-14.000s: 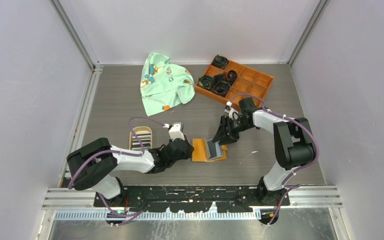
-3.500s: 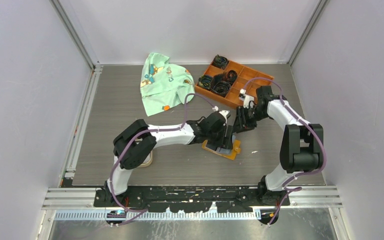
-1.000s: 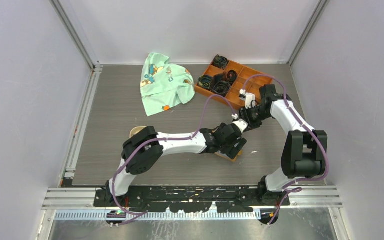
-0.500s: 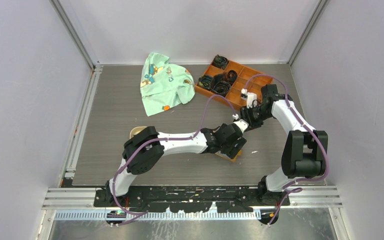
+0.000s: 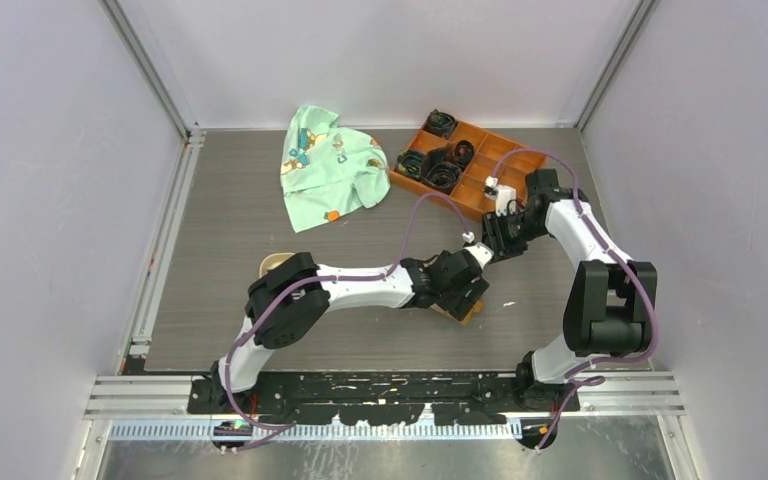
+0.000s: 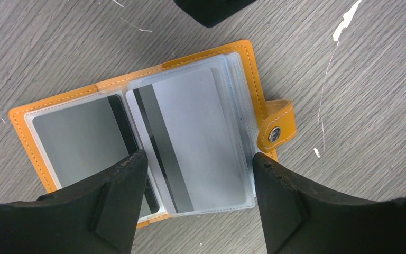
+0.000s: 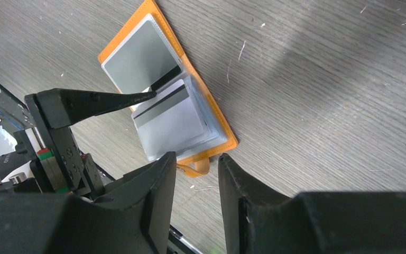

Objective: Put the credit cards into the card holder
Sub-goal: Open the card holder at the center of the board.

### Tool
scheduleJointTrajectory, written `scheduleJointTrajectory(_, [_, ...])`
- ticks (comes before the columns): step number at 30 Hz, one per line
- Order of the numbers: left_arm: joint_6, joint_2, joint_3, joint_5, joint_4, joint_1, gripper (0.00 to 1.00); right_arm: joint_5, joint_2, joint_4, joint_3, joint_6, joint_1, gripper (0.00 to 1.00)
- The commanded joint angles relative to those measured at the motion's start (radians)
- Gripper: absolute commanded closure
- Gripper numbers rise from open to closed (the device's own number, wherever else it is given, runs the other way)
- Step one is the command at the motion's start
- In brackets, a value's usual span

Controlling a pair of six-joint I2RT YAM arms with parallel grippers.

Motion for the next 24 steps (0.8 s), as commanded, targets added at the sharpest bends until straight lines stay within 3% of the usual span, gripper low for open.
scheduleJointTrajectory(1, [0.019,-0.015,-0.01,-0.01,-0.002,-0.005,0.27,-0.035,-0.042,0.0,0.01,0.013,-0.008,0.59])
scheduleJointTrajectory(12, [0.009,-0.101,-0.064,-0.002,0.037,0.001,0.29,-0.04,-0.043,-0.002,0.009,0.012,-0.011,0.59])
scheduleJointTrajectory(17, [0.007,-0.106,-0.074,0.001,0.036,0.014,0.4,-0.042,-0.046,-0.002,0.009,0.012,-0.013,0.59])
scheduleJointTrajectory(24, [0.014,-0.136,-0.088,-0.017,0.034,0.018,0.44,-0.043,-0.043,-0.002,0.009,0.01,-0.013,0.59])
